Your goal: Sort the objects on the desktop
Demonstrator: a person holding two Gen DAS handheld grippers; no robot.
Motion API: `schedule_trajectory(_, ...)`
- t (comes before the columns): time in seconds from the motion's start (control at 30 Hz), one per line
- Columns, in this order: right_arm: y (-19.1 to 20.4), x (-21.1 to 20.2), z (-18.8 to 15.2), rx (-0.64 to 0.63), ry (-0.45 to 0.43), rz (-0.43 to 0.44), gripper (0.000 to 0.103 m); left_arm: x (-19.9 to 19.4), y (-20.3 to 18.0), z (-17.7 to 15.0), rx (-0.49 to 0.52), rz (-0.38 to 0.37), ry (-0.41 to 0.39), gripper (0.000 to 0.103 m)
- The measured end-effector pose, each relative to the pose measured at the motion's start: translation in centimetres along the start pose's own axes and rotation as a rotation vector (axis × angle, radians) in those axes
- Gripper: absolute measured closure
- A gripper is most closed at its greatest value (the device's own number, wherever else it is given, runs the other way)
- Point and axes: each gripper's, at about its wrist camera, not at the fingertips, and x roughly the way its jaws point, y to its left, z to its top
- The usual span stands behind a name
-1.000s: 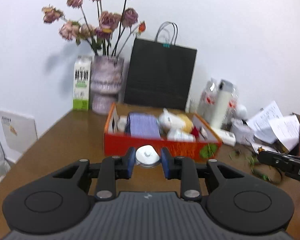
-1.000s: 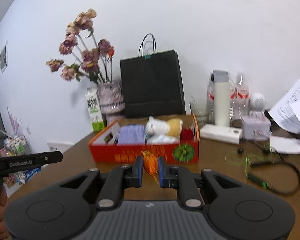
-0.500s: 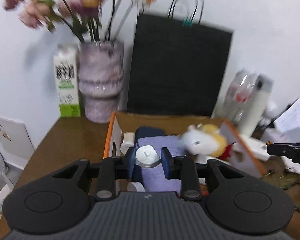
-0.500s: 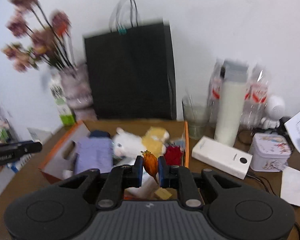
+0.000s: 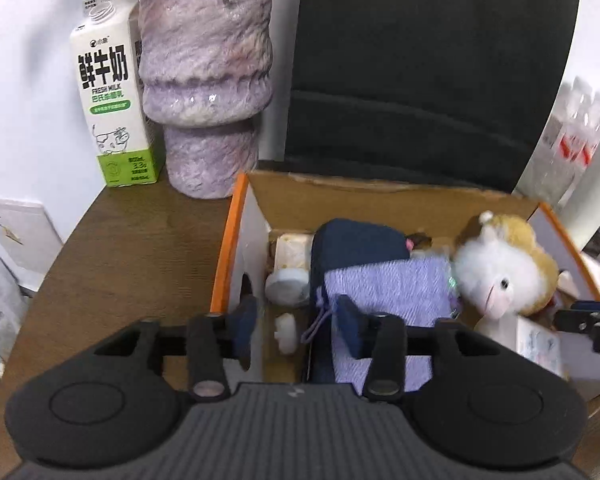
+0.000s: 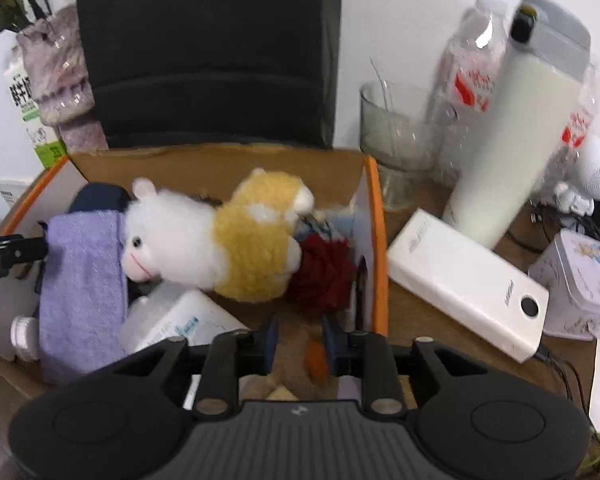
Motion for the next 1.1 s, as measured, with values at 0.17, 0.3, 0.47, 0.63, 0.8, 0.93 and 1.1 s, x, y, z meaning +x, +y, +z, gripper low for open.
schedule_trajectory(0.17, 0.7, -1.5, 1.4, 0.017, -0.03, 0.06, 0.063, -1.1, -0.4, 1.6, 0.002, 0.011, 0.002, 0.033)
schedule_trajectory(0.3, 0.9, -3.3, 1.9, 0.097, -0.047, 0.119, 0.04, -2.8, -1.1, 1.9, -0.017, 0.016, 0.009, 0.018)
schedule_trajectory(0.47, 1.8, -6.2, 0.5, 0.083, -0.068, 0.118, 0.027, -5.4, -2.1, 0.7, -0.007, 0.04, 0.022, 0.009)
schedule_trajectory(0.63, 2.5, -9.9, -2.1, 0.058, -0.12, 0.113, 0.021, -8.9, -2.7, -1.5, -0.006, 0.027, -0.023, 0.001)
schedule_trajectory(0.8, 3.7, -13.3, -4.8, 0.051, -0.19, 0.088, 0.015, -12.1, -3.2, -4.0, -0.029, 0.012, -0.051, 0.0)
schedule_trajectory(0.93, 5.0, -15.7, -8.2, 0.006, -0.282, 0.051, 0.015, -15.3, -3.7, -7.3, -0.01, 0.027, -0.114, 0.0)
schedule_trajectory(1.1, 6.4, -18.1, -13.7, -0.034, -0.38, 0.022, 0.014, -18.7, -3.7, -13.3, -0.017, 0.046, -0.201, 0.0)
